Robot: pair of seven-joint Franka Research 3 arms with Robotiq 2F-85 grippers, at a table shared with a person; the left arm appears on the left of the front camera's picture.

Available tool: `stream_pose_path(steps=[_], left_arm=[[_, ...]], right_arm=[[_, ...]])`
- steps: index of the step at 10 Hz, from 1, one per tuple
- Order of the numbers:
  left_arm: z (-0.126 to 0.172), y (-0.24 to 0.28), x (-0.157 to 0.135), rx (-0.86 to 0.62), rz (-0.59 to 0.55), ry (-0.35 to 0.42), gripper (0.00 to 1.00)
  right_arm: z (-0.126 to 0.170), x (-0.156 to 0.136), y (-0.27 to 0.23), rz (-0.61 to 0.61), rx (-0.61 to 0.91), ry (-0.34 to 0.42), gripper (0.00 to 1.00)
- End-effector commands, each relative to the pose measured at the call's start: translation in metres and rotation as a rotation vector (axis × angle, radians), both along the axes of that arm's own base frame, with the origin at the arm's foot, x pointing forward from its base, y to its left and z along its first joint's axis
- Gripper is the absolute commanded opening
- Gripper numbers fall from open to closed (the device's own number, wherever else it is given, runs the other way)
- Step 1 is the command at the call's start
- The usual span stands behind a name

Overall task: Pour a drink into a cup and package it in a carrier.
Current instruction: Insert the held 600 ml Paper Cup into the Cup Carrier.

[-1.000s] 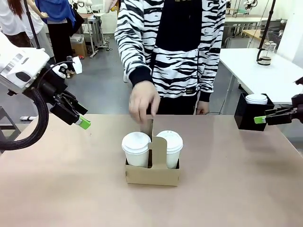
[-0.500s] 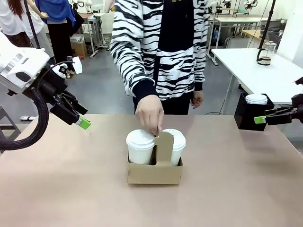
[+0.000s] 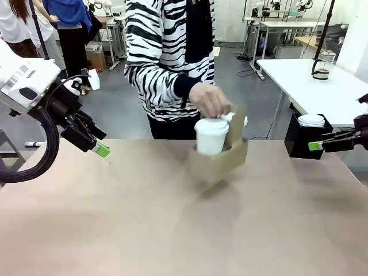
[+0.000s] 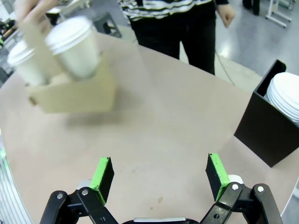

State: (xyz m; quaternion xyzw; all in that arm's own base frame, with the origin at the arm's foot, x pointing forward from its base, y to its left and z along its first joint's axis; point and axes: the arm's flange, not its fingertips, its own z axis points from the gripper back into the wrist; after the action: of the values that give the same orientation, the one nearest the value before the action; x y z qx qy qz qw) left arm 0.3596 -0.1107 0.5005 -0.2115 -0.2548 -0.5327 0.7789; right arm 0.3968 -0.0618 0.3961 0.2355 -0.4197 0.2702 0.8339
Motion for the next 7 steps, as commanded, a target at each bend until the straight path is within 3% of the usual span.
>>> stream_pose_path(steps=[1, 7], left_arm=[[0.0005, -0.0021, 0.0007, -0.025, 0.008, 0.001, 1.00], [0.0005, -0.0021, 0.0007, -0.025, 0.008, 0.001, 1.00]], right_arm=[[-0.0021, -0.0019, -0.0032, 0.010, 0.003, -0.006, 1.00], [-0.0021, -0.0019, -0.0032, 0.010, 0.003, -0.006, 1.00]])
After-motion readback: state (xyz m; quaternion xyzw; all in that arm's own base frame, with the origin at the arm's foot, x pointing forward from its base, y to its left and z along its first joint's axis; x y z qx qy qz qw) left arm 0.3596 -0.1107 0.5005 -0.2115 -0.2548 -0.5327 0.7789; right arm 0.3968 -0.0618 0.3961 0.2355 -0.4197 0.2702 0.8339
